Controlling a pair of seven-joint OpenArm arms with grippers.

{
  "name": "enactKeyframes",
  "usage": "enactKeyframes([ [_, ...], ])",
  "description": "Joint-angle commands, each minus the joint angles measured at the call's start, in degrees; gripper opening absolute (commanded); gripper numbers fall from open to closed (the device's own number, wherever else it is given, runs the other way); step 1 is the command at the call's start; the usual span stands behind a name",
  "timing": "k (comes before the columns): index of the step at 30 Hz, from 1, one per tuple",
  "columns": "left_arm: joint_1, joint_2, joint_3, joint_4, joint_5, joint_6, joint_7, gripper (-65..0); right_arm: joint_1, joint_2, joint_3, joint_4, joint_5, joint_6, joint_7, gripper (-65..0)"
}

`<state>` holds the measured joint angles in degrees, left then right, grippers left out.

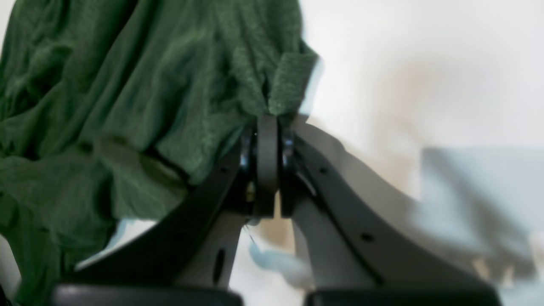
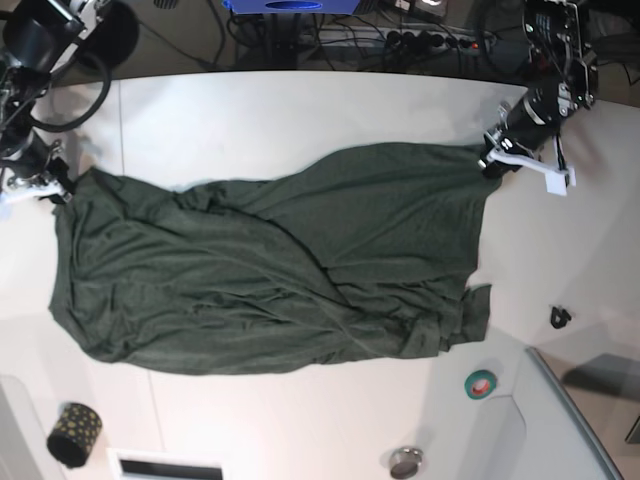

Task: Layout the t-shirt on the table in an organized manner, then fold the t-shirt properly
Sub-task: 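Grasp the shirt corner with the left gripper and pull it taut, then hold both shirt corners and stretch them apart to flatten the shirt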

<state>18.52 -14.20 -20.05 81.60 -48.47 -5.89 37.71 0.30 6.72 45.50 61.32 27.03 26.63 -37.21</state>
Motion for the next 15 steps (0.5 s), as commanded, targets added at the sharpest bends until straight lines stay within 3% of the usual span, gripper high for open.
enactKeyframes([
  [1, 0.2, -1.5, -0.4, 1.0, -0.6, -0.3, 0.3, -65.0, 0.6, 1.1, 0.3, 1.0, 1.1, 0.6, -0.2, -64.2],
  [15, -0.9, -7.7, -0.4, 0.9, -0.6, -0.3, 0.5, -65.0, -6.7, 0.9, 0.4, 21.0, 0.8, 1.6, -15.0, -64.2],
])
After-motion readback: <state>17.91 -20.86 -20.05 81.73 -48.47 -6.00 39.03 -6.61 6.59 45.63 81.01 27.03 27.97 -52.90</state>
